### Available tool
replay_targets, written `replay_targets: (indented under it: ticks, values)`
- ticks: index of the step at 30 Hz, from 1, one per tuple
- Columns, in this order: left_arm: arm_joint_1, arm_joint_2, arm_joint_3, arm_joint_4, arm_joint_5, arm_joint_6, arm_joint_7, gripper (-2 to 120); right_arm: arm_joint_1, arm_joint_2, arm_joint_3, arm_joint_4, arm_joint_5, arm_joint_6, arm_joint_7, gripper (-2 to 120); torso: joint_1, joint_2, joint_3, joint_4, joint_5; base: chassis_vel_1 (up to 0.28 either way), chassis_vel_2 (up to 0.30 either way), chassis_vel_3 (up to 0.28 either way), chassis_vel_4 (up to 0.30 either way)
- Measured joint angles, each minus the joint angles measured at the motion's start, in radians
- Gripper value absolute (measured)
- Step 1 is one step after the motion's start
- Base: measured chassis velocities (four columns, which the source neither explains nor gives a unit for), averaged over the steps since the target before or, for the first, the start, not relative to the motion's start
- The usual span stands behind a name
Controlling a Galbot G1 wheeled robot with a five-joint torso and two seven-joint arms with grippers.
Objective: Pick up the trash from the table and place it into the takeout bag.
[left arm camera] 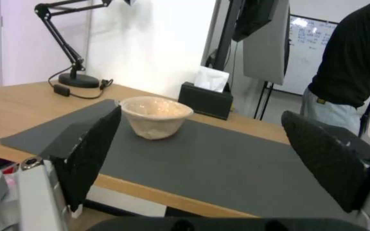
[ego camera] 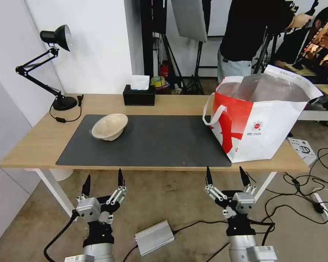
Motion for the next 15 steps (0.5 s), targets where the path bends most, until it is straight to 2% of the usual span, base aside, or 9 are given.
replay_targets:
  ticks: [9, 15]
  values:
    - [-0.005, 0.0, -0.002, 0.008, -0.002, 0.001, 0.0, 100, 0.012, 0.005, -0.007, -0.034, -0.035, -0.001, -0.009, 100, 0.0, 0.0, 0.0, 0.0, 0.0, 0.0, 0.0, 0.0, 0.0]
    - [-0.009, 0.0, -0.005, 0.008, -0.004, 0.002, 0.0, 100, 0.03, -0.007, 0.0, -0.035, -0.052, -0.043, 0.008, 100, 0.0, 0.0, 0.0, 0.0001, 0.0, 0.0, 0.0, 0.0, 0.0]
